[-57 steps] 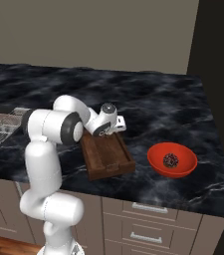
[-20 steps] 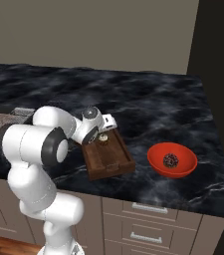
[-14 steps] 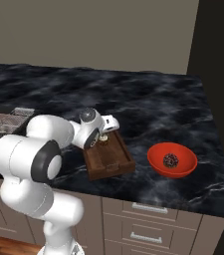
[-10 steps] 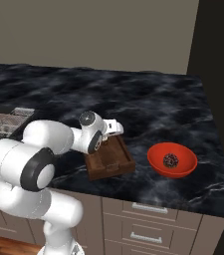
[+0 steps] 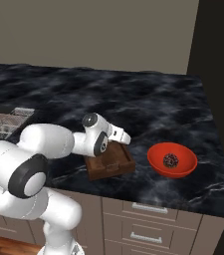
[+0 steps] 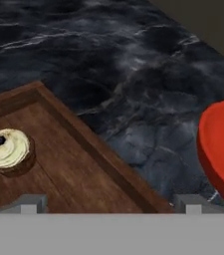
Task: Place the bowl with cake and the cupcake onto the tray.
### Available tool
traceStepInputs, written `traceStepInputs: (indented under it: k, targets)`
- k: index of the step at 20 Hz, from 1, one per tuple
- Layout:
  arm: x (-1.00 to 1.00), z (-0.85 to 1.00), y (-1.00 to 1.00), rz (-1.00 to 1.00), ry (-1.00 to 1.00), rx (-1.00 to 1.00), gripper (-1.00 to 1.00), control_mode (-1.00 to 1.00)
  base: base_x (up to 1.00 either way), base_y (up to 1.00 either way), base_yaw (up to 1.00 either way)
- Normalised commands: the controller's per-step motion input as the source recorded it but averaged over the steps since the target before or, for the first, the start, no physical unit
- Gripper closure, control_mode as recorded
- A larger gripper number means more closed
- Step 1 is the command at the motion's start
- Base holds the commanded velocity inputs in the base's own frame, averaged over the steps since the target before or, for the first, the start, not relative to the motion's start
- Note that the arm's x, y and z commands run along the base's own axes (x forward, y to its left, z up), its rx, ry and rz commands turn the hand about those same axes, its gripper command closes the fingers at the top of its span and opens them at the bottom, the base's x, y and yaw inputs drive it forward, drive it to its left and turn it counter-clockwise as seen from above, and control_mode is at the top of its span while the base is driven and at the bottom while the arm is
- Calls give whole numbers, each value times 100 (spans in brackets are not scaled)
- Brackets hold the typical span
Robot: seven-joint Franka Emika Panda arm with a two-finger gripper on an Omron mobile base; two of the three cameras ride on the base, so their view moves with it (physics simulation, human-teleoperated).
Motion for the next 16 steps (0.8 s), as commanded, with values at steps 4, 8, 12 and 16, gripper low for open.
traceStepInputs:
  k: [4, 8, 12, 16]
  targets:
    - [-13, 41, -63, -22, 0, 33, -100, -100, 0, 0, 0]
    - [-21, 30, -51, -20, 0, 20, -100, -100, 0, 0, 0]
    - [-23, 6, -44, -12, 0, 15, -100, -100, 0, 0, 0]
    - [-20, -2, -43, -4, 0, 16, -100, -100, 0, 0, 0]
